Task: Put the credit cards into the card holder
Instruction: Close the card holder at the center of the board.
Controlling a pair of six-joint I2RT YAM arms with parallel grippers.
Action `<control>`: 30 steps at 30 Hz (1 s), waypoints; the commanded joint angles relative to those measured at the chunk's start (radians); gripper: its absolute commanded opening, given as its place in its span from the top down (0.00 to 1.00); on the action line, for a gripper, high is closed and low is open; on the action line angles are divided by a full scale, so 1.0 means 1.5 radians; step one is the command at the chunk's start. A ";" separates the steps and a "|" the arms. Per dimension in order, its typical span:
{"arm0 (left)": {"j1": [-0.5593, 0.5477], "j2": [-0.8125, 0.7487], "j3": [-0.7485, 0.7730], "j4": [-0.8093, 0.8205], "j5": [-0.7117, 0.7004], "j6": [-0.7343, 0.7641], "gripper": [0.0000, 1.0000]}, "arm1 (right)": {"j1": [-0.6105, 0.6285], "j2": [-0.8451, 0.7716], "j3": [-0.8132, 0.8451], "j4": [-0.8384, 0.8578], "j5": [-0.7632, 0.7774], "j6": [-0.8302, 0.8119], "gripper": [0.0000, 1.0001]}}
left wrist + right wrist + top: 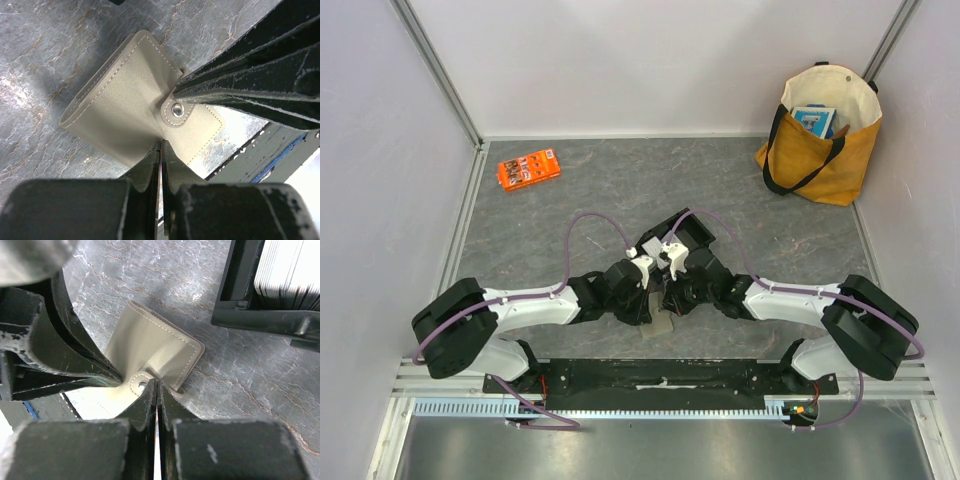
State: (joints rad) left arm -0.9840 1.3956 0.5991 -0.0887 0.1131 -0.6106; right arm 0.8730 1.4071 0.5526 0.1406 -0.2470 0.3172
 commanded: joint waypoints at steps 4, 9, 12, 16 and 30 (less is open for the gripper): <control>-0.012 0.034 0.000 -0.009 -0.007 0.025 0.93 | -0.002 0.008 0.027 -0.014 -0.038 -0.015 0.96; -0.012 0.032 0.001 -0.011 -0.010 0.025 0.93 | -0.002 0.009 0.027 -0.017 -0.040 -0.012 0.95; -0.011 0.033 0.000 -0.012 -0.013 0.022 0.93 | -0.002 0.009 0.028 -0.027 -0.030 -0.011 0.95; -0.012 0.030 -0.001 -0.015 -0.018 0.018 0.93 | -0.002 0.008 0.016 -0.034 -0.016 -0.009 0.95; -0.014 0.010 -0.019 0.003 -0.037 -0.011 0.93 | -0.001 0.019 -0.019 -0.026 0.008 0.008 0.96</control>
State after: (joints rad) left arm -0.9909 1.4105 0.6064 -0.0708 0.1120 -0.6121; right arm 0.8707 1.4193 0.5587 0.1265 -0.2668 0.3233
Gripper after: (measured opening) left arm 0.073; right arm 0.040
